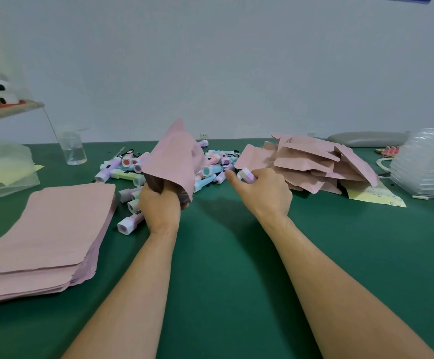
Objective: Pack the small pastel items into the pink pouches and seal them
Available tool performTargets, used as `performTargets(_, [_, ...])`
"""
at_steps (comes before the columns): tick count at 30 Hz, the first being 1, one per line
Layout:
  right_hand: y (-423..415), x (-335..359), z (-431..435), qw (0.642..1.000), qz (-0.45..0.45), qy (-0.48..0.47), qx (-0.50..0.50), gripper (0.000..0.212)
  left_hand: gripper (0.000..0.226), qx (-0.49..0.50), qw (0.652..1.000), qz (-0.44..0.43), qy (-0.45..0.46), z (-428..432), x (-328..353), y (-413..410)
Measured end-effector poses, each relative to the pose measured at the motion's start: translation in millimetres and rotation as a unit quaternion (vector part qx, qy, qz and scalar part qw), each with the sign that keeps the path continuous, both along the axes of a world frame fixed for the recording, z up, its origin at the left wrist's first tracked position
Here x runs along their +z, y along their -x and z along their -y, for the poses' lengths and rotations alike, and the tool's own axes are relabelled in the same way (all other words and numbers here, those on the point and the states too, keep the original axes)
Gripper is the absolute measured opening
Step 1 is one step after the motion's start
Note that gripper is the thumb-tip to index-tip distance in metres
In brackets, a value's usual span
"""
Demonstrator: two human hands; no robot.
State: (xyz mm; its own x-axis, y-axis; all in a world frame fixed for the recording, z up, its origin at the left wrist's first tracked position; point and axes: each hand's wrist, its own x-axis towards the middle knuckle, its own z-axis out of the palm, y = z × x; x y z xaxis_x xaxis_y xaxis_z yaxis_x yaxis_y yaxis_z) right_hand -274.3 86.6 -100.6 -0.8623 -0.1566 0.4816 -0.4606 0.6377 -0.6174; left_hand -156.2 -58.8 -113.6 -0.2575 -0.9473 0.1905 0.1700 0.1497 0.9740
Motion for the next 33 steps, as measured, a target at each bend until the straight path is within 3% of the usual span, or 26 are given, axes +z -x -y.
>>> performTargets(4, [6.0,-3.2,-2.1,1.000,-0.002,0.012,0.004,0.025,0.021,0.002,1.000,-0.013,-0.008,1.3,-1.6,-0.2])
performTargets(8, [4.7,-0.8,-3.3,0.997,0.004,0.021,0.076,0.061,0.020,-0.029,0.999,-0.016,0.010,-1.6,-0.3,-1.5])
performTargets(10, [2.7,0.3,-2.3,0.996,-0.017,0.004,0.083,0.068,0.016,-0.050,0.999,-0.017,0.014,-1.6,-0.6,-1.4])
performTargets(12, [2.6,0.8,-1.9,0.994,-0.029,0.014,0.101,0.058,0.019,-0.063,0.998,-0.025,0.014,-1.7,-0.2,-1.5])
performTargets(16, [6.5,-1.5,-1.2,0.994,-0.024,0.030,0.103,0.019,0.032,-0.071,0.997,-0.016,0.007,-1.9,-0.1,-1.8])
performTargets(21, [9.2,-5.8,0.5,0.983,0.050,0.090,0.151,0.042,0.037,-0.085,0.996,-0.011,0.027,-4.6,0.7,-3.3])
performTargets(25, [9.1,-3.0,-0.9,0.978,0.075,0.091,0.170,0.036,0.040,-0.103,0.994,-0.006,0.035,-4.9,0.9,-3.2])
performTargets(27, [7.6,-2.1,0.4,0.976,0.079,0.121,0.166,0.048,0.040,-0.110,0.993,-0.007,0.042,-4.6,-0.3,-2.1])
performTargets(30, [2.0,2.5,-1.1,0.956,0.105,0.173,0.210,0.054,0.037,-0.098,0.993,-0.009,0.070,-3.2,-1.9,-0.6])
performTargets(33, [-1.7,6.9,-2.9,0.911,0.212,0.215,0.280,0.045,0.032,-0.076,0.994,-0.022,0.071,-2.2,-3.1,0.7])
